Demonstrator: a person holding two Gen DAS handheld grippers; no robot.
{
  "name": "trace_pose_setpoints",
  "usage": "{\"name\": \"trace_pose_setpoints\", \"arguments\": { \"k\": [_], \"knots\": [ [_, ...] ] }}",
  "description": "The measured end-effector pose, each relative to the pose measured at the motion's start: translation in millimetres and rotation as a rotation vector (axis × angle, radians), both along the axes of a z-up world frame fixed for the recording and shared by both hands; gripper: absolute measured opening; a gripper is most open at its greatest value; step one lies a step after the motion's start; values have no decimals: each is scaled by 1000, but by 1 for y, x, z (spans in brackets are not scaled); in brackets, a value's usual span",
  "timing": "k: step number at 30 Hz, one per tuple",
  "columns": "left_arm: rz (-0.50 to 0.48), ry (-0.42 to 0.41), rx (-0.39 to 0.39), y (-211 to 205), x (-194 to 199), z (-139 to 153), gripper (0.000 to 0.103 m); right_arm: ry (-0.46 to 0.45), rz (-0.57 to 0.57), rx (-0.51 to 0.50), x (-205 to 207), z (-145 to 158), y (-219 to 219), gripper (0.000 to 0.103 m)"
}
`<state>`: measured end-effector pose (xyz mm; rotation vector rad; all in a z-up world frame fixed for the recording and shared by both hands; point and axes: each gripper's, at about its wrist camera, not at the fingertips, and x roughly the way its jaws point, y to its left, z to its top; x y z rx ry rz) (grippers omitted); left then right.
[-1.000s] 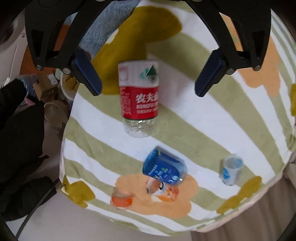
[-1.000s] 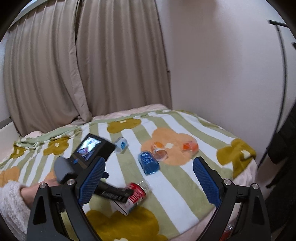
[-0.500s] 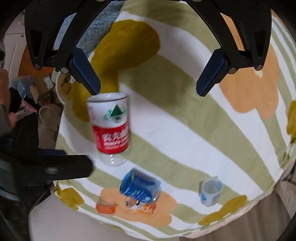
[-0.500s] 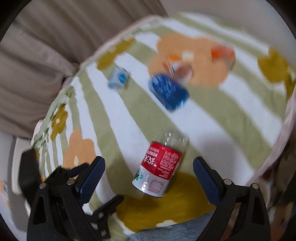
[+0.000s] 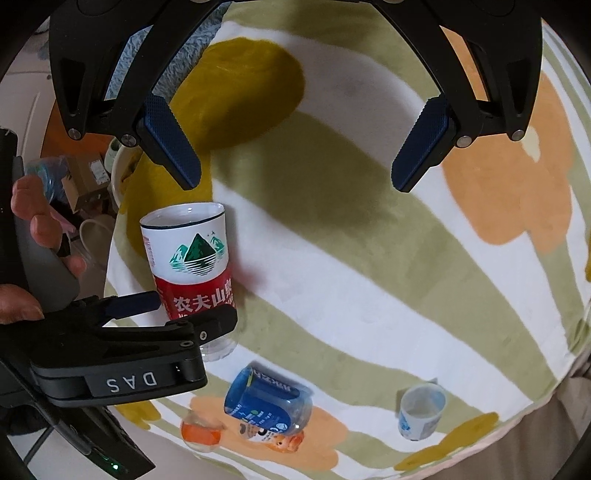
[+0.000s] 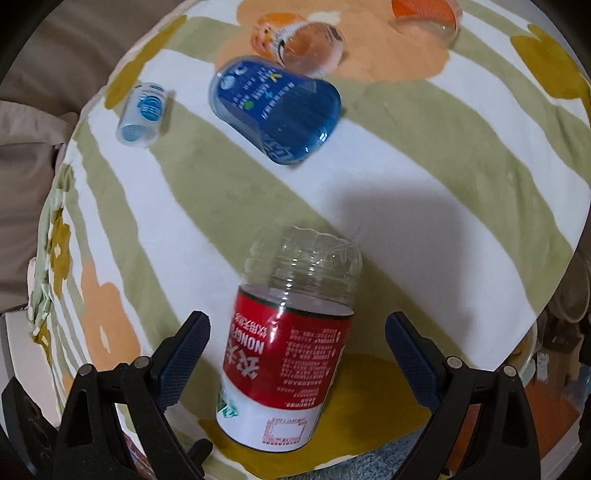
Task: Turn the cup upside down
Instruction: 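Grasp the bottle with the right tool while the left tool holds it, then open the left tool and pull it away, leaving the bottle in the right tool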
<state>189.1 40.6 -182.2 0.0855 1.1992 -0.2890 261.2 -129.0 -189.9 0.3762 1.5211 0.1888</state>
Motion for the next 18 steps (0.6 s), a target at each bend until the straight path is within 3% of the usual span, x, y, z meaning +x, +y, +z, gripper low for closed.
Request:
{"name": "trace_pose_setpoints", "arguments": {
  "k": [12,14,18],
  "knots": [
    [-7,19,-5,-2,2,-8,103,51,-28,56,1,-18,-1,68],
    [-5,22,-5,-2,2,-8,103,40,-40,68,2,-20,0,60],
    [2,22,-7,0,2,-9,103,-26,-12,35,-1,-7,2,59]
  ]
}}
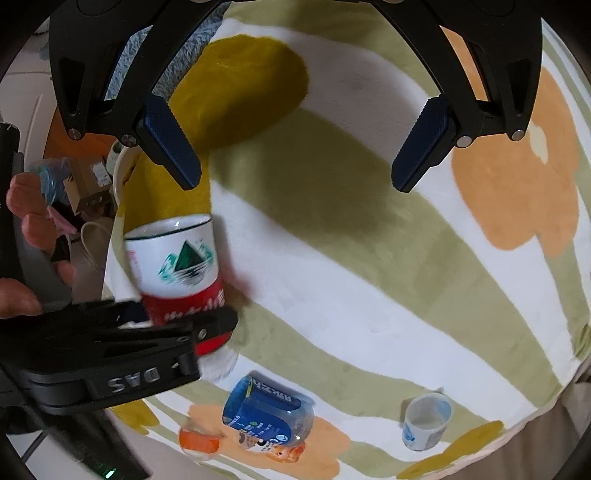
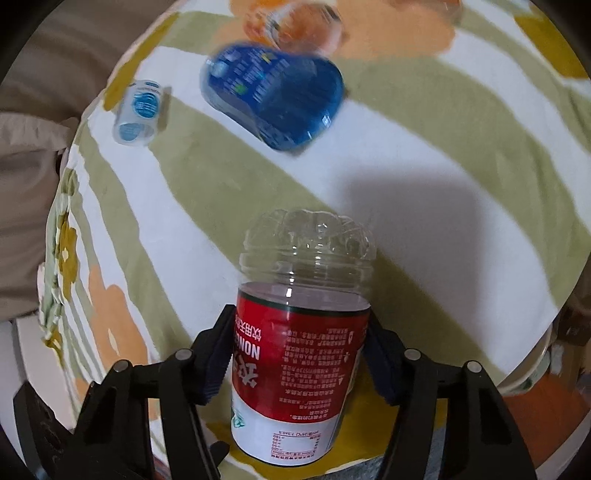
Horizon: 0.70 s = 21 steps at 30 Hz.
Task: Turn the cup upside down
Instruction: 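Open the left tool and pull it away, leaving the bottle in the right tool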
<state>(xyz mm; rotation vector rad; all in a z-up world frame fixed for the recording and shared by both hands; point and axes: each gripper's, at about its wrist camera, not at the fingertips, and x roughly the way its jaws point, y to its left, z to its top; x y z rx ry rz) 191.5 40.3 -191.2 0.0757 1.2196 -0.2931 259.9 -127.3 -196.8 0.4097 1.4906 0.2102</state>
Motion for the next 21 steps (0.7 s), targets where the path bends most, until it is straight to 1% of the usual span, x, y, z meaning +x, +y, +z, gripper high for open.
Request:
{"name": "trace_pose_setpoints", "arguments": {
  "k": [1,4,6,7,9,11,14,16,21],
  "knots": [
    [4,-4,2,1,-1,0,103,-39,17,-17,-1,7,3,59],
    [21,-12,-2,3,-2,-1,103,-211,75,-38,-6,36,13,59],
    [31,-13,-10,4,-4,-3,103,-362,102,-38,-15,53,16,59],
    [34,-13,-13,5,-6,-4,103,-443,121,-56,-20,60,19,59],
    [41,-12,-17,6,-9,-7,103,-629,176,-121,-34,68,28,59],
    [49,-13,-16,8,-11,-9,103,-730,203,-140,-42,64,32,59],
    [68,-15,-9,14,-11,-11,103,-822,230,-149,-48,51,36,59],
    [90,-21,-6,20,-10,-12,103,-862,254,-167,-48,44,38,59],
    [138,-28,-27,34,-6,-13,103,-887,317,-189,-43,36,46,59]
  ]
}}
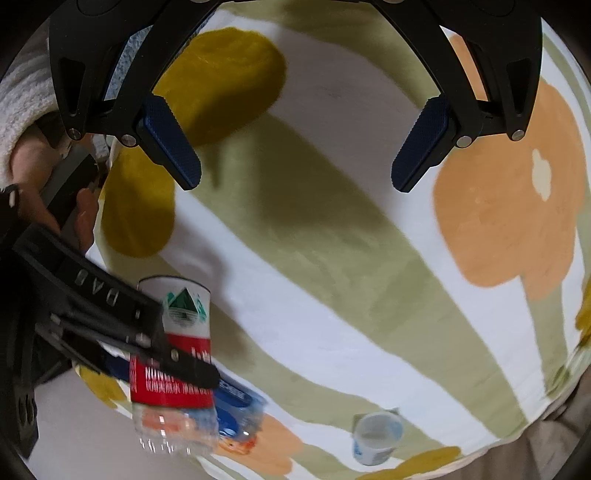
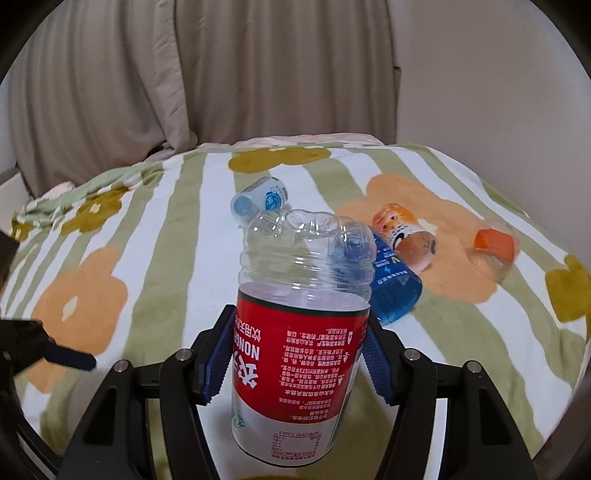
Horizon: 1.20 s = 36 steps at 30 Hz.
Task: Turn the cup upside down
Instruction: 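Open the left tool and pull it away, leaving the bottle in the right tool, then lower the bottle cap-up onto the blanket and open the right tool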
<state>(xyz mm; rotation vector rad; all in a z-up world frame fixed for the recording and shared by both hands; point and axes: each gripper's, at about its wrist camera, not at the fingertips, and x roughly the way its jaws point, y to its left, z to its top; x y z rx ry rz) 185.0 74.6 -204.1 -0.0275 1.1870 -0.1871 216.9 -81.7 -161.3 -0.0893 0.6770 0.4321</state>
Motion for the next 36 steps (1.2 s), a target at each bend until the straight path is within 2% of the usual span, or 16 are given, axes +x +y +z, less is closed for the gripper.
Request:
{"name": "trace_pose_setpoints", "arguments": {
  "k": [3,17,25,26,27,28,31,36],
  "knots": [
    [12,-5,-5,3,3,1,103,8,29,-35,2,-7,3,59],
    [16,-27,-14,-2,3,10,103,-3,60,-40,-33,-8,-17,59],
    [13,-22,-11,-4,4,8,103,-14,66,-50,-37,-10,-16,61],
    [12,-23,-11,-4,4,8,103,-10,67,-59,-37,-11,-15,67],
    [12,-24,-9,-5,4,8,103,-2,67,-64,-35,-11,-14,88],
    [11,-25,-7,-5,4,9,103,0,67,-60,-36,-12,-15,100],
    [8,-27,-6,-7,5,9,103,-43,75,-39,-38,-10,-17,103],
    [6,-29,-9,-8,4,10,103,-50,106,-26,-39,-11,-17,103]
  ]
}}
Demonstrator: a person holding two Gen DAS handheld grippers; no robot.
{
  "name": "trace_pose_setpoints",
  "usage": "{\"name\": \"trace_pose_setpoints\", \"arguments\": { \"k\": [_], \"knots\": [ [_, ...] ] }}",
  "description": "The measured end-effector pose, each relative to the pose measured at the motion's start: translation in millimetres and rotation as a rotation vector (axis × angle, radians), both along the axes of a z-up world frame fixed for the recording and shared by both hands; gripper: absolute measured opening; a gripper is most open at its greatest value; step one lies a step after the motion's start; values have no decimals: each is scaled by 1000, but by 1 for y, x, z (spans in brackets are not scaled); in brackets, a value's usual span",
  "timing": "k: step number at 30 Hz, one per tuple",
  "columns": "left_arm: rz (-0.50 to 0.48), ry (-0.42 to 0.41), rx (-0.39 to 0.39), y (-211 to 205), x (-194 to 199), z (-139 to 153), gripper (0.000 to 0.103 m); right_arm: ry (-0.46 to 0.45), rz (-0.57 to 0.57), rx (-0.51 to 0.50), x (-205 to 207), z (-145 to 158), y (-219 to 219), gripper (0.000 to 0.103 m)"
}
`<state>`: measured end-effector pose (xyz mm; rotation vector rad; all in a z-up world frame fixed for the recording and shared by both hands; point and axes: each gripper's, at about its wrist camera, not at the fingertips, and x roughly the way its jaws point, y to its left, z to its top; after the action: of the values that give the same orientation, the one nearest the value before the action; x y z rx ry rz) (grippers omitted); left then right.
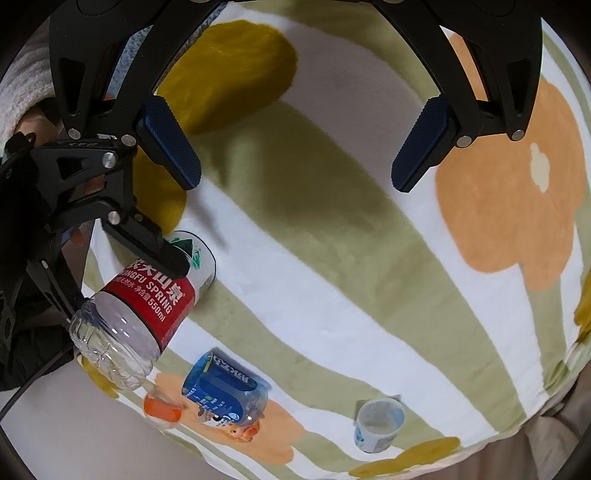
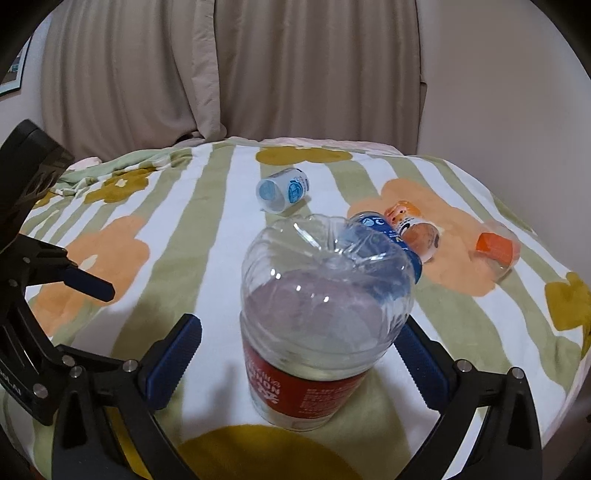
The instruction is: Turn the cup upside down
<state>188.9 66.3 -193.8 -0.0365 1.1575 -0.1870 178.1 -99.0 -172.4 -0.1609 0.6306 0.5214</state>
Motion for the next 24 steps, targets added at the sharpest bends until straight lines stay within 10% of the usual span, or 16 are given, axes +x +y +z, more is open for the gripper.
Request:
{"name": "trace_pose_setpoints", "arguments": {
  "k": [12,24],
  "knots": [
    [12,-127,-15,-8,-24,45,103,-14,-38,-57,-26,46,-13,103],
    [42,-556,60,-35,-103,155,103,-194,-265,26,-102,156,-59,103]
  ]
}}
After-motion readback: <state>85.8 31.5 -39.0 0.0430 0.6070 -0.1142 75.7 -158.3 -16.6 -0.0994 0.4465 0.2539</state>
